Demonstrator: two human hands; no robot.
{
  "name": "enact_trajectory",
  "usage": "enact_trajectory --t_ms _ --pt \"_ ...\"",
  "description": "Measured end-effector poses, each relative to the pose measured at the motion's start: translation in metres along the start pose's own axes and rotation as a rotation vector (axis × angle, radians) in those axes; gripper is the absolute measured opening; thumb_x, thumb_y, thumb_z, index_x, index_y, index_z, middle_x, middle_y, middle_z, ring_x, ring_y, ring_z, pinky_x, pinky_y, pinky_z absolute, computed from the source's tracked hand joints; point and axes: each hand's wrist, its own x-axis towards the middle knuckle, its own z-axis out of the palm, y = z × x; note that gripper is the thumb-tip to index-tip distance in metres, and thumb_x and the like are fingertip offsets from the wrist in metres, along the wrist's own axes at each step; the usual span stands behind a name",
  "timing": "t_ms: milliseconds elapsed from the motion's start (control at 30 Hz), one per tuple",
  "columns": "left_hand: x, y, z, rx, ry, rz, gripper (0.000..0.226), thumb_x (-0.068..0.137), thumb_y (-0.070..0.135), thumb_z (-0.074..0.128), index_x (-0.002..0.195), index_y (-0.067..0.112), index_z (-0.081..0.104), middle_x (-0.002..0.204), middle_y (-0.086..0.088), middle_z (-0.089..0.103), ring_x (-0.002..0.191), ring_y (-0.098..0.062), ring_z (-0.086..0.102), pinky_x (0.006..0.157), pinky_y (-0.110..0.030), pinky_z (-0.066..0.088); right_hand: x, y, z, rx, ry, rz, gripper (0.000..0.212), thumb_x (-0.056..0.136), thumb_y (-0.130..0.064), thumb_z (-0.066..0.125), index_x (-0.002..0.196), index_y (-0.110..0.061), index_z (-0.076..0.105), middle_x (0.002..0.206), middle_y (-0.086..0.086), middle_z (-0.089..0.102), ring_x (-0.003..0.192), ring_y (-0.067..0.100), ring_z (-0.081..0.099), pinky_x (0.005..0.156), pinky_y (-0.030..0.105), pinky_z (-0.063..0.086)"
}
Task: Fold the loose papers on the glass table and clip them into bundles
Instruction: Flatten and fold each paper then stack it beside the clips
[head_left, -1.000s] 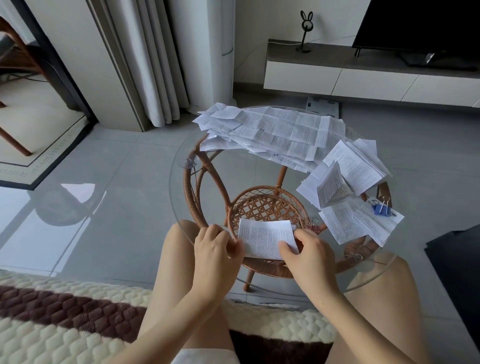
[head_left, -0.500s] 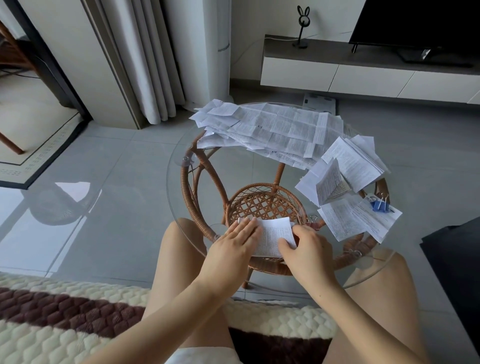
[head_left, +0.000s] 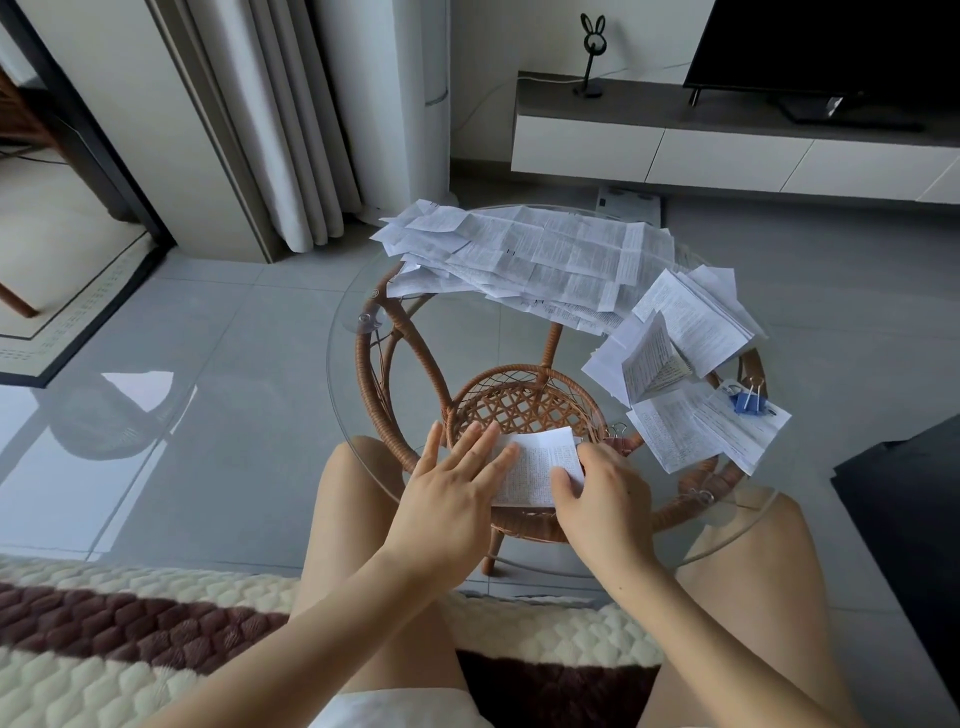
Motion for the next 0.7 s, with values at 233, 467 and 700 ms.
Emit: enact_trajectory --t_ms 233,467,700 --pt "-0.002 0.000 -0.001 0.024 -0.015 -0.004 0.059 0.080 0.021 0.033 0.136 0.018 0.051 0.142 -0.009 0.048 0.134 -0.025 0.042 0.109 -0.054 0.010 -0.009 -0.019 0.000 -0.265 -0.005 -0.079 0.050 0.074 -0.024 0.072 0.119 -0.006 0.059 0.115 0.016 0.061 0.104 0.035 0.059 0.090 0.048 0.045" --pt "-0.002 -0.008 -0.001 -0.004 -0.028 0.024 0.059 0.085 0.023 0.030 0.142 0.021 0.045 0.147 -0.005 0.042 0.139 -0.021 0.032 0.113 -0.059 0.012 -0.019 -0.015 0.016 -0.221 -0.251 -0.184 0.049 0.092 -0.033 0.031 0.130 -0.019 0.058 0.137 0.009 0.053 0.130 0.027 0.047 0.110 0.059 0.022" --pt "-0.003 -0.021 -0.004 -0.043 -0.054 0.097 0.058 0.090 0.024 0.021 0.146 0.032 0.035 0.153 0.000 0.028 0.143 -0.017 0.021 0.115 -0.055 0.003 -0.018 0.017 -0.002 -0.217 -0.209 -0.224 0.049 0.085 -0.021 0.034 0.128 -0.020 0.059 0.134 -0.001 0.056 0.128 0.015 0.048 0.106 0.061 0.023"
